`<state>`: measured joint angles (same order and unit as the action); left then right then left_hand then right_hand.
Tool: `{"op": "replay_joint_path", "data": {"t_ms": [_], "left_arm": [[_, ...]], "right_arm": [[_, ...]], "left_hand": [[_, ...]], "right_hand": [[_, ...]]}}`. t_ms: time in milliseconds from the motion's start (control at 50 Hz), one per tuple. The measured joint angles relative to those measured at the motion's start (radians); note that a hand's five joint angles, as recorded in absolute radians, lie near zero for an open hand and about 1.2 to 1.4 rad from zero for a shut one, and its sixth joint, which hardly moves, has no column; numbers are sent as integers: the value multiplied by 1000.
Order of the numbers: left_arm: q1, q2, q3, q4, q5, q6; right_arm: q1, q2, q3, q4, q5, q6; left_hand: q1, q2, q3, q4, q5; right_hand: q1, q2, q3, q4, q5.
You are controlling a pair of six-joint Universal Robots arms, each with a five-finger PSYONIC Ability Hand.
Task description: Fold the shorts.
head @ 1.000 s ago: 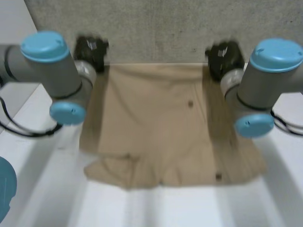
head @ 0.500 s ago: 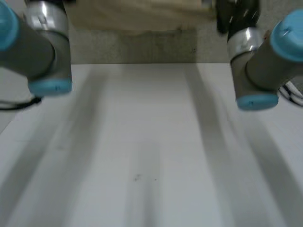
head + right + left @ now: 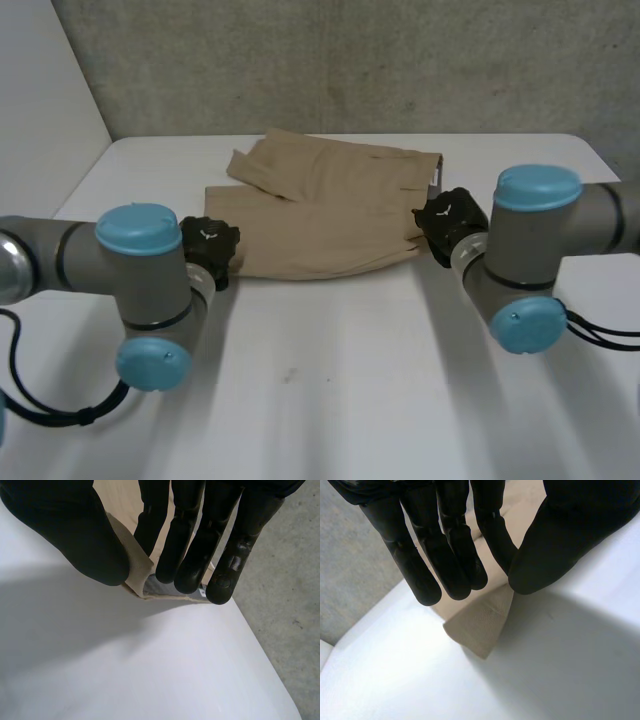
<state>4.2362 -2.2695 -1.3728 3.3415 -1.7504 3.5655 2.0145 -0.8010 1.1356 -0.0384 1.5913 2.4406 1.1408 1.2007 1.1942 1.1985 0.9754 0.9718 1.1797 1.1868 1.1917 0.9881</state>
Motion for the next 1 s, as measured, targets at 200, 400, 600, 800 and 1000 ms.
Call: {"op": "replay_joint_path", "data": {"t_ms": [200,400,600,800,1000], "left_arm": [[5,216,-183,-146,8,37],[-2,527,-398,-534,102,176],[33,774,-468,-713,317,248],[67,605,-397,-532,308,248],[60,524,-409,-479,269,142]], "right_arm": [[-4,-176,125,230,-4,-4],[-7,-380,373,513,-19,-119],[-19,-597,581,570,-51,-244],[-67,-572,546,469,-132,-158],[-89,-499,516,336,-133,21]], "left_hand": [[0,0,0,0,0],[2,0,0,0,15],[2,0,0,0,24],[-137,-159,-154,-158,-113],[-673,-734,-723,-742,-694]], "right_hand": [[0,0,0,0,0],[0,0,0,0,0],[0,0,0,0,0],[6,0,0,0,0],[6,0,0,0,0]]}}
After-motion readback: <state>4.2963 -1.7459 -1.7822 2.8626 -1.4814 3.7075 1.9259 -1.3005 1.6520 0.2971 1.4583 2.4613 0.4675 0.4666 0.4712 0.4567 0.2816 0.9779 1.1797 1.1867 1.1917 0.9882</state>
